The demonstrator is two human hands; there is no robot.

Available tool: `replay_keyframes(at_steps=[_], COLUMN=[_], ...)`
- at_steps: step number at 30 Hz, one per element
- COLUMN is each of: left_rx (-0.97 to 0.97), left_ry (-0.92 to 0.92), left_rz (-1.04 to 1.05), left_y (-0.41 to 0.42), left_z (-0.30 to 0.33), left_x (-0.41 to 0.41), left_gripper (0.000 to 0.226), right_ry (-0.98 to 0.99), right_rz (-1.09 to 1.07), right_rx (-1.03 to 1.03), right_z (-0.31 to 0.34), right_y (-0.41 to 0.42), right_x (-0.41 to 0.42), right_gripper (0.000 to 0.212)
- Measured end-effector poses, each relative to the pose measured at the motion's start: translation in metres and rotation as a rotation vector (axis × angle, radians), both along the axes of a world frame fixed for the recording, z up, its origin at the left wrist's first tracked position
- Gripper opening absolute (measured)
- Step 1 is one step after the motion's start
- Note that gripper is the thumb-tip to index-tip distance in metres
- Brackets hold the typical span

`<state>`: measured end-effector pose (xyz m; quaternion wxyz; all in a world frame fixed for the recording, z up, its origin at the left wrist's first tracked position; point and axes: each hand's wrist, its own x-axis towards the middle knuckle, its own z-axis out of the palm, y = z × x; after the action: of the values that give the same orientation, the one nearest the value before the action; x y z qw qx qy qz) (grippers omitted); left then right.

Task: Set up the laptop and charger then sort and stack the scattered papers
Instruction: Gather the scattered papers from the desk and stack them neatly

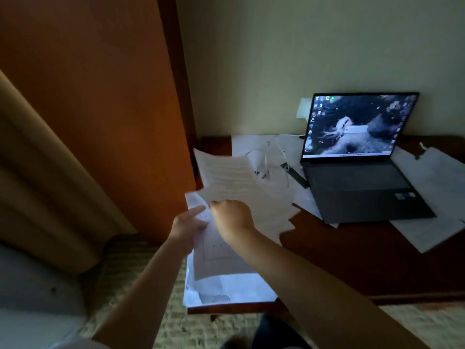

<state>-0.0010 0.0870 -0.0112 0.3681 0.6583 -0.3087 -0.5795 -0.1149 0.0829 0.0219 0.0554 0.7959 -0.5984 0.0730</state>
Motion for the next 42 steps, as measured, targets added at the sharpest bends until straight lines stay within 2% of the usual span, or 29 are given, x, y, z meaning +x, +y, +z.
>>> replay_keyframes(at_steps=[1, 3, 5, 7, 9, 12, 15, 17, 19, 21, 24, 27, 29, 31, 33, 36, 38, 40, 42], left_rx=[0.037, 0.088, 0.102, 0.075, 0.043, -0.013, -0.041, -0.092, -0.218, -0.346, -0.478, -0.489, -0.515, -0.514, -0.43, -0.343, -0.277, -0.172, -0.095], left_ry=[-0.064, -0.095, -0.128, -0.24, -0.378, -0.62, -0.88, -0.993, -1.07, -1.091, -1.074, -0.942, -0.861, -0.752, -0.552, -0.256, -0.086, 0.033, -0.044], left_rz=[-0.014, 0.014, 0.032, 0.025, 0.019, -0.002, -0.013, 0.046, 0.155, 0.322, 0.567, 0.65, 0.649, 0.664, 0.685, 0.671, 0.737, 0.786, 0.762], left_y=[0.01, 0.028, 0.042, 0.052, 0.061, 0.075, 0.086, 0.094, 0.104, 0.109, 0.109, 0.102, 0.1, 0.1, 0.098, 0.097, 0.097, 0.096, 0.094], left_z=[-0.006, -0.013, -0.018, -0.019, -0.015, -0.015, -0.011, -0.004, 0.0, 0.004, 0.013, 0.02, 0.021, 0.018, 0.015, 0.01, 0.006, 0.001, -0.013], left_x=[0.003, 0.007, 0.009, 0.006, -0.002, -0.013, -0.018, -0.021, -0.02, -0.017, -0.009, -0.002, -0.004, -0.01, -0.015, -0.02, -0.018, -0.009, 0.001], left_gripper=[0.044, 0.045, 0.045, 0.045, 0.045, 0.051, 0.06, 0.062, 0.057, 0.051, 0.049, 0.048, 0.051, 0.053, 0.051, 0.023, 0.029, 0.038, 0.031], right_ry=[-0.015, -0.135, -0.32, -0.463, -0.411, -0.11, -0.073, -0.034, -0.02, -0.199, -0.45, -0.653, -0.774, -0.867, -0.861, -0.673, -0.652, -0.639, -0.526], right_rz=[-0.001, -0.023, -0.066, -0.151, -0.216, -0.176, -0.192, -0.208, -0.207, -0.223, -0.309, -0.327, -0.189, 0.028, 0.271, 0.526, 0.533, 0.504, 0.555], right_rx=[0.193, 0.702, 0.991, 1.14, 1.145, 0.987, 0.914, 0.85, 0.718, 0.573, 0.381, 0.099, -0.15, -0.289, -0.215, 0.153, 0.442, 0.557, 0.589], right_z=[-0.008, -0.022, -0.039, -0.053, -0.069, -0.091, -0.1, -0.107, -0.107, -0.101, -0.087, -0.073, -0.061, -0.045, -0.038, -0.046, -0.056, -0.067, -0.075], right_y=[0.003, 0.012, 0.02, 0.027, 0.035, 0.048, 0.06, 0.065, 0.065, 0.062, 0.06, 0.059, 0.056, 0.057, 0.067, 0.09, 0.1, 0.102, 0.101], right_x=[-0.012, -0.035, -0.049, -0.055, -0.061, -0.075, -0.076, -0.071, -0.072, -0.079, -0.089, -0.082, -0.073, -0.062, -0.047, -0.027, -0.02, -0.018, -0.021], right_gripper=[0.012, 0.01, 0.038, 0.075, 0.091, 0.098, 0.101, 0.088, 0.06, 0.031, 0.021, 0.035, 0.051, 0.051, 0.056, 0.054, 0.046, 0.048, 0.049])
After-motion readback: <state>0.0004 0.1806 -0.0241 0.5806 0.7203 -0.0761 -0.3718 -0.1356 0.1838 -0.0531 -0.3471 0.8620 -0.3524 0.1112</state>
